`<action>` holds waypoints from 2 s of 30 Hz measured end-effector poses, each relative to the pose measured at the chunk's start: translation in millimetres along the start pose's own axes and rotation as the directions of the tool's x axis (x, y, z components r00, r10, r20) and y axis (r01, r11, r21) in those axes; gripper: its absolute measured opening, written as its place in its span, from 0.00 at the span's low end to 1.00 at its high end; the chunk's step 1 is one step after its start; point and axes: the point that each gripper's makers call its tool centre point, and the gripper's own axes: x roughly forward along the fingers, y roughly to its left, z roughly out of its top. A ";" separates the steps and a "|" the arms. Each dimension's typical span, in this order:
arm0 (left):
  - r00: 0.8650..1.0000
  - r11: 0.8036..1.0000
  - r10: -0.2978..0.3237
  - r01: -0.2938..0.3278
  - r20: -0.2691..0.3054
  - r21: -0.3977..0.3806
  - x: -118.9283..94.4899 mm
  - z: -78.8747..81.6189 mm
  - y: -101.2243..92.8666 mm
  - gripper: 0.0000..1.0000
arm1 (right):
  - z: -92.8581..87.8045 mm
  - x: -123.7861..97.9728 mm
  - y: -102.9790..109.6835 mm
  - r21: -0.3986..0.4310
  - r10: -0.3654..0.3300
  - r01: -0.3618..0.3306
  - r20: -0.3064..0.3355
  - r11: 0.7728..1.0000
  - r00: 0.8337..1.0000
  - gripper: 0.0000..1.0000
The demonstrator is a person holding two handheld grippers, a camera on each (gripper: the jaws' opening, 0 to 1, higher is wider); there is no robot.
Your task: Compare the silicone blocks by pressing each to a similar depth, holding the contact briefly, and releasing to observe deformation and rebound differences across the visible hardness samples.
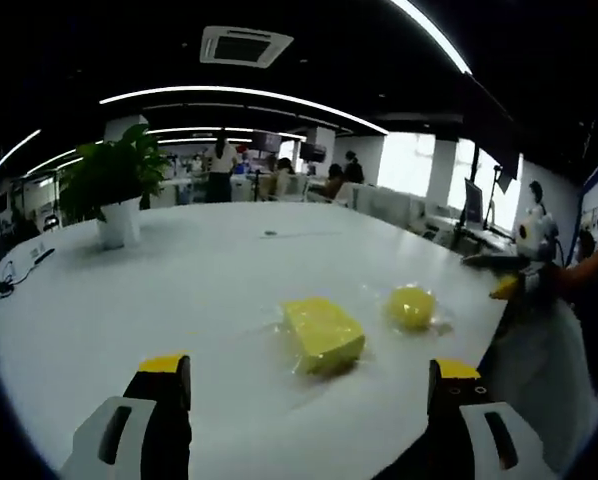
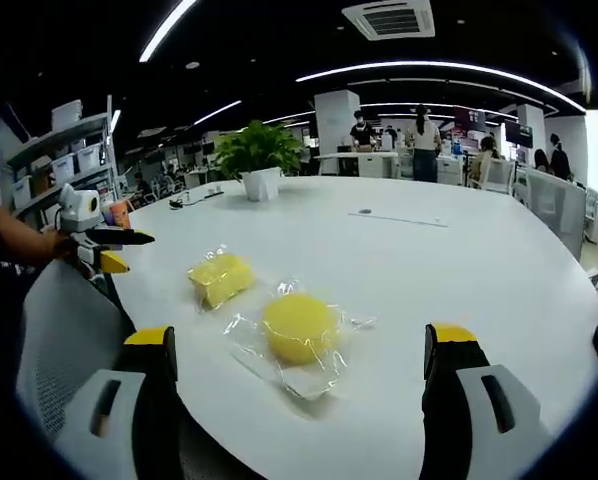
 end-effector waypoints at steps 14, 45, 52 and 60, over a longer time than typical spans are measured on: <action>1.000 0.999 0.029 -0.029 0.006 -0.041 1.4 -0.4 6.7 1.00 | -11.1 -0.3 -12.1 -0.008 -0.040 0.039 -0.038 0.999 0.998 0.96; 0.999 0.998 0.037 -0.036 0.015 -0.043 -0.2 0.0 13.0 1.00 | -17.3 -3.1 -25.8 0.123 -0.108 0.112 -0.044 0.986 0.993 0.96; 0.999 0.999 0.032 -0.032 0.000 -0.027 0.7 -1.8 12.3 1.00 | -11.4 -3.1 -26.5 0.080 -0.130 0.132 -0.027 0.988 0.991 0.96; 1.000 1.000 0.020 -0.021 -0.014 -0.017 1.8 -4.6 9.4 1.00 | -13.2 -3.2 -25.2 0.053 -0.134 0.136 -0.034 0.989 0.990 0.96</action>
